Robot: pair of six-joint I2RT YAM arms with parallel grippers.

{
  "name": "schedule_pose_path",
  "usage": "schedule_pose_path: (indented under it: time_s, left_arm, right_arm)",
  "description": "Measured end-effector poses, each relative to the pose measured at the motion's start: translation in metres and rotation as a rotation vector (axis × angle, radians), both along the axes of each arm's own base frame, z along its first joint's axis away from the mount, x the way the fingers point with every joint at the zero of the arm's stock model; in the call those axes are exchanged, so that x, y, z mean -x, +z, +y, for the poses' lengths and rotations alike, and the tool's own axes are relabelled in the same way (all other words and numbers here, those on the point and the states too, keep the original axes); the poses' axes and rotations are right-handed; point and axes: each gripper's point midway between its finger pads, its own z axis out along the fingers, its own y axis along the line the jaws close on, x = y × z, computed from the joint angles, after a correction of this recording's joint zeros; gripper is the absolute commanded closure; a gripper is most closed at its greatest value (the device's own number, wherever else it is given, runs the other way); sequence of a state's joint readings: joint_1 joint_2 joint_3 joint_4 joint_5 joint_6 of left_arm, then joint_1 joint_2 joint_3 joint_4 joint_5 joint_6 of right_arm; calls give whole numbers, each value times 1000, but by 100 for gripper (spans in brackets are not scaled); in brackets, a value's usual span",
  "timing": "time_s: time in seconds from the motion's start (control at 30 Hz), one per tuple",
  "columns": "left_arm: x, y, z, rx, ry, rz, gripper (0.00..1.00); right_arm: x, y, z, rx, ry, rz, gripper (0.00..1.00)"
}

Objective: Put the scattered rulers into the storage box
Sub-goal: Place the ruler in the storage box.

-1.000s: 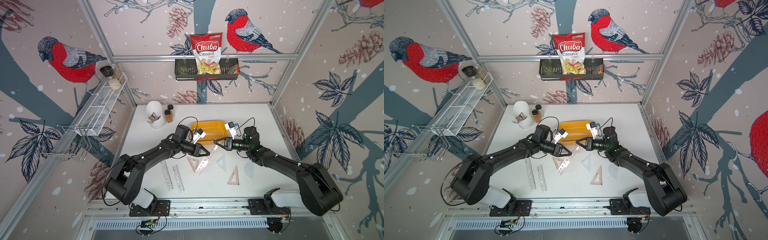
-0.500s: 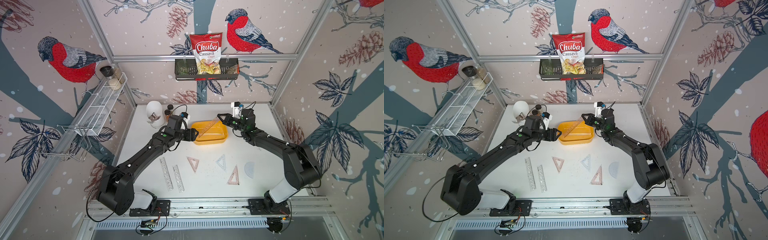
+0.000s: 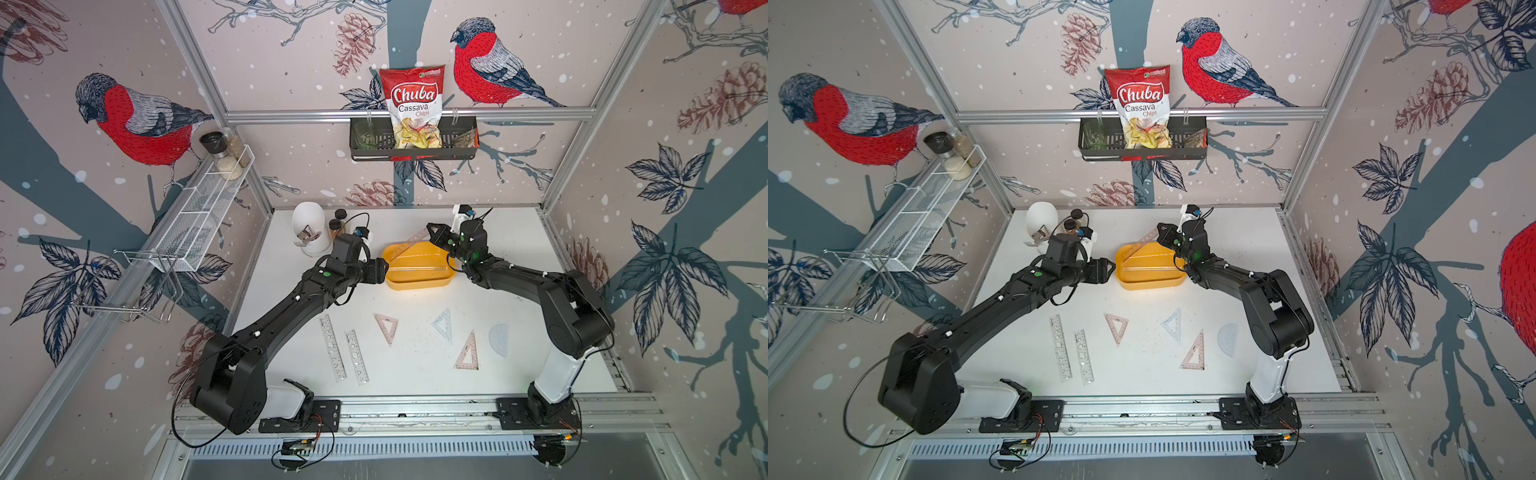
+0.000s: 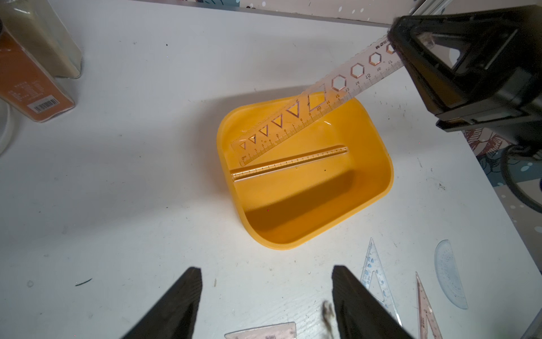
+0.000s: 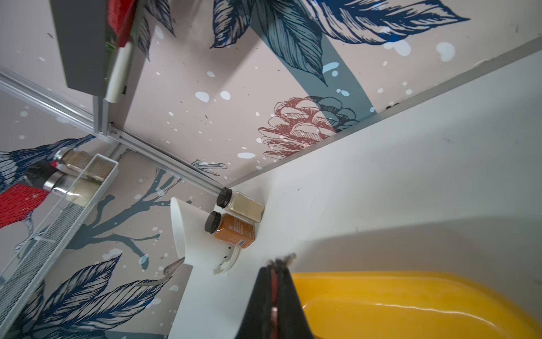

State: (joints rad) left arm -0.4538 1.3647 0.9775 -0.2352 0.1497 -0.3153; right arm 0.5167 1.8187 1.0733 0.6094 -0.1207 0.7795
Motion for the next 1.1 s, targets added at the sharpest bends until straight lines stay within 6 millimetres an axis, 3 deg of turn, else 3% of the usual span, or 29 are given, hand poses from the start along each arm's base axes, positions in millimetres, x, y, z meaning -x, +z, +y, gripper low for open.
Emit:
schedule_pose_path:
  time_s: [0.4,0.83,1.1]
  left_arm:
    - [2,-1,1,0,-1,2,25]
    - [1,-4,1,-2,-1,11,25]
    - [0,-3,0,-1,0,7,25]
  right_arm:
    - [4,-24,11,31,3,40,90]
    - [-5,-52,8,109,27,110,67]
    - [2,-72,7,148,46,177,57]
